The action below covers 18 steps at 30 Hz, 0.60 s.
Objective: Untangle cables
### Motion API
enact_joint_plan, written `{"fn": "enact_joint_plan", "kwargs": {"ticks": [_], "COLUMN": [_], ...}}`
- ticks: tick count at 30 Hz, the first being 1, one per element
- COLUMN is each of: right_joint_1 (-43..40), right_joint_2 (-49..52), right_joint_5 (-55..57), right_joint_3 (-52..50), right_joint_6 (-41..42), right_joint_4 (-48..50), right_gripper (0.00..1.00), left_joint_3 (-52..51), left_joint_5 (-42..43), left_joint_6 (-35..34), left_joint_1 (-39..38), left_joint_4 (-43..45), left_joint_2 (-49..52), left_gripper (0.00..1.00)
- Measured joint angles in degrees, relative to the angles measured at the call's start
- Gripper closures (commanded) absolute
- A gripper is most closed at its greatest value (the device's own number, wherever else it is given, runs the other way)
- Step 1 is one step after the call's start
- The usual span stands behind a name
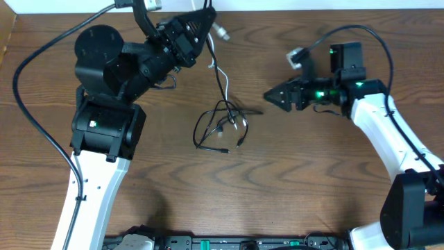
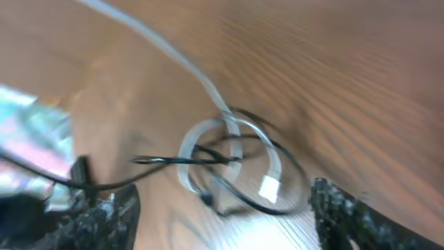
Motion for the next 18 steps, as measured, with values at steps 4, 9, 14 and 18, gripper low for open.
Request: {"fn": "enact_joint_plan", "kwargs": {"ticks": [4, 9, 14, 18], "right_joint_1": [2.7, 6.7, 10.6, 11.5], "right_joint_2": [0.0, 0.0, 0.0, 0.0], "right_joint_5": [-6.4, -10.7, -16.5, -21.8], "right_joint_3": [0.1, 0.3, 0.3, 0.4], "right_joint_6": [-1.4, -2.2, -2.3, -2.4], "right_joint_4": [4.9, 10.0, 16.5, 19.5], "right_gripper": [0.18, 0.15, 0.17, 0.22], "left_joint_3": [0.0, 0.0, 0.0, 0.0], "left_joint_5": [0.0, -0.1, -0.5, -0.5], "left_joint_6": [-4.3, -8.2, -9.5, -10.1], "left_joint_1": [0.0, 0.0, 0.0, 0.0], "left_joint_4": [5.9, 10.6, 10.8, 10.8], "left_joint_2": [0.1, 0.2, 0.3, 0.3], "left_gripper": [0.92, 0.92, 0.92, 0.92]}}
